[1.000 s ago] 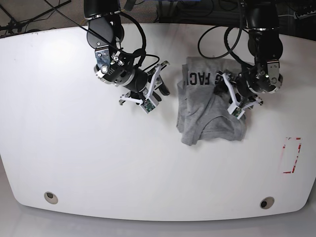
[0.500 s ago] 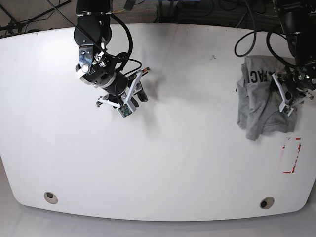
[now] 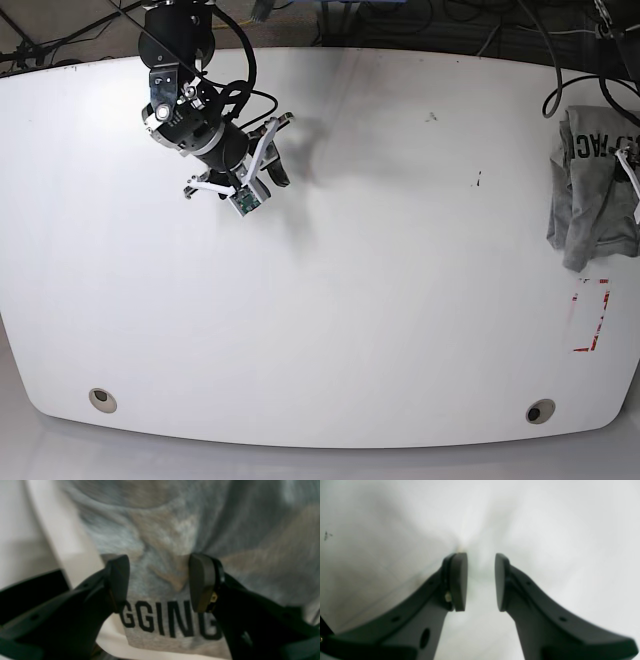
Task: Fold the T-shirt properly
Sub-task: 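Drag the folded shirt with the left gripper to the table edge and release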
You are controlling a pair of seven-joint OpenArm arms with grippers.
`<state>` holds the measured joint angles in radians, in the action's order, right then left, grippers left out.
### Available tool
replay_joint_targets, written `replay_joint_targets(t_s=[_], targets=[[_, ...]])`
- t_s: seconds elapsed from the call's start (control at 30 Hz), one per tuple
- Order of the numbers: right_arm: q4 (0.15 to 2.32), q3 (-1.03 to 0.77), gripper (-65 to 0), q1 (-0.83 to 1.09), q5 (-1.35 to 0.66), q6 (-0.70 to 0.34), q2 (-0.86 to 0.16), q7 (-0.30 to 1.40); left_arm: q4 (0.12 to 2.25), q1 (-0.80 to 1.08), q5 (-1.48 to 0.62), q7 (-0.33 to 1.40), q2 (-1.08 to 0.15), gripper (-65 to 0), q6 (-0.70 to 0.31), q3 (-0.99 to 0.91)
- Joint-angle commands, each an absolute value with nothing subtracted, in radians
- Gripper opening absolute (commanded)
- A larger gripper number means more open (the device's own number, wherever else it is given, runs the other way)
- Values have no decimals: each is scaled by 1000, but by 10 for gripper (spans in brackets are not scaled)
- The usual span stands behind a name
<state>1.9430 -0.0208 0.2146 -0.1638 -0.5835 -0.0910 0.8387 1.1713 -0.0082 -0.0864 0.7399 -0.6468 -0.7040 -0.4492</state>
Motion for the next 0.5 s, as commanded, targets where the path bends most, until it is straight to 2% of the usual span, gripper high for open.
replay_joint_targets(t_s=[0.0,0.13,0.37,0.47], targets=[[1965,-24,-477,217,-179,-585,-101,812,1227,-28,-101,739,-679,-304,-698,-461],[1965,-25,-477,217,-177,-585,-124,799,1397,-18,-101,748,-665,-304,-698,-472],[1936,-33,-477,220,-159,-576,-193,644,1636,62,-39,737,-473,-304,-698,-473],[1910,-59,-477,225,-124,-576,-194,556,1702,76,15,659,-361,-304,-682,-478]])
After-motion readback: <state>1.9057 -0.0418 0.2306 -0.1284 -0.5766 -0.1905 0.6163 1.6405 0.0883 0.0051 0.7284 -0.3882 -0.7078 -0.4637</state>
